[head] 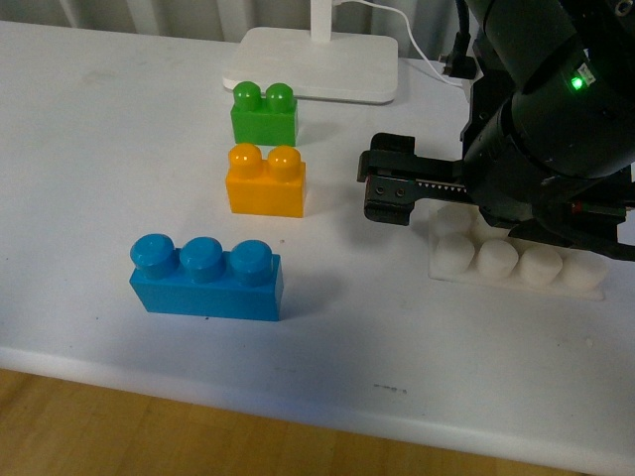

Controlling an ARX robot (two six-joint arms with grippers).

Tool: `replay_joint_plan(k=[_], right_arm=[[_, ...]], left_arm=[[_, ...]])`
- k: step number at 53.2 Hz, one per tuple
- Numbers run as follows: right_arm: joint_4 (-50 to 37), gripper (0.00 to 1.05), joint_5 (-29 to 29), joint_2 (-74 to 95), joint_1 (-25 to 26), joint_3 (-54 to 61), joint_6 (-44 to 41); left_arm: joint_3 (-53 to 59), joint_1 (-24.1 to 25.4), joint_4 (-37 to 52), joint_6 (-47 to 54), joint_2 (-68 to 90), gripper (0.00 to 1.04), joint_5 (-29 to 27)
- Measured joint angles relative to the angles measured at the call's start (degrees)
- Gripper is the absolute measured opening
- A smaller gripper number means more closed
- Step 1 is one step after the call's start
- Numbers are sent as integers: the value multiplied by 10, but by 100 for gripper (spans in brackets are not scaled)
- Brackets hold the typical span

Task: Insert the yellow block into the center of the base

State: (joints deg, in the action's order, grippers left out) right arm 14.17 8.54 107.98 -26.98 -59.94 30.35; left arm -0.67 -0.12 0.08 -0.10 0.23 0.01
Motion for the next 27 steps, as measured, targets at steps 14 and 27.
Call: replay_joint_plan(k=[14, 27], right_arm=[[6, 95, -9, -9, 6, 0, 0], [14, 95, -45, -33, 13, 0, 13]], left_arm=[[0, 0, 0, 0, 0, 98, 0], [0, 0, 0, 0, 0, 98, 0]])
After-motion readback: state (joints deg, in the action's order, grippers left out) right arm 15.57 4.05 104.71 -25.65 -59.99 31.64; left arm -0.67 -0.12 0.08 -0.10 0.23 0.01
